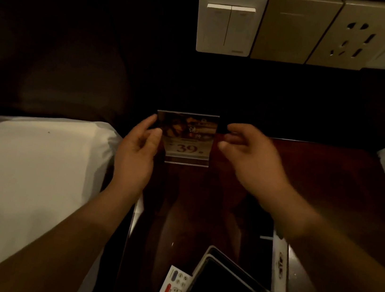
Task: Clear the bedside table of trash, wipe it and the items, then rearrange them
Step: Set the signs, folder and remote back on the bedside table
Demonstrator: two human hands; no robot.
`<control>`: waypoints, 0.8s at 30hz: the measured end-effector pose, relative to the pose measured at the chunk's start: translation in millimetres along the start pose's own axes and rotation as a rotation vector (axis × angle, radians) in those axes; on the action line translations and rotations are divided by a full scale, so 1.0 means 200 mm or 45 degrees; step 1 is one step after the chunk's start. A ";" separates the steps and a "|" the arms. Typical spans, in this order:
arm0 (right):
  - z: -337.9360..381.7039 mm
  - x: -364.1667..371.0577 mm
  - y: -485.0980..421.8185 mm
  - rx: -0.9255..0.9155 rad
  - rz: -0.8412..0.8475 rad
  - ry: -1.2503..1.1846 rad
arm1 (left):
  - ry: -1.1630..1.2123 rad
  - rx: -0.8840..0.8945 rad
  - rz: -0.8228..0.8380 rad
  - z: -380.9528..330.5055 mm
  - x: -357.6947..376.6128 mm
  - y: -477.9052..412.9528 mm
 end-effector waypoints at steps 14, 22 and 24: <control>-0.26 -0.50 0.14 -0.579 0.650 0.904 | -0.313 -0.394 0.539 0.02 0.14 1.05; -0.40 -0.72 0.12 -0.122 0.334 0.642 | -0.463 -0.232 0.481 0.02 0.34 0.96; -0.47 -0.73 0.16 -0.006 0.241 0.544 | -0.436 -0.273 0.441 0.04 0.38 0.91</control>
Point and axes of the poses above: each hand's wrist, its own y-axis away from the middle knuckle, its own x-axis out of the palm, z = x × y, the point moved 5 cm from there along -y, towards the middle knuckle, and after that the axes turned 15 degrees about -z, right-handed, at the moved point
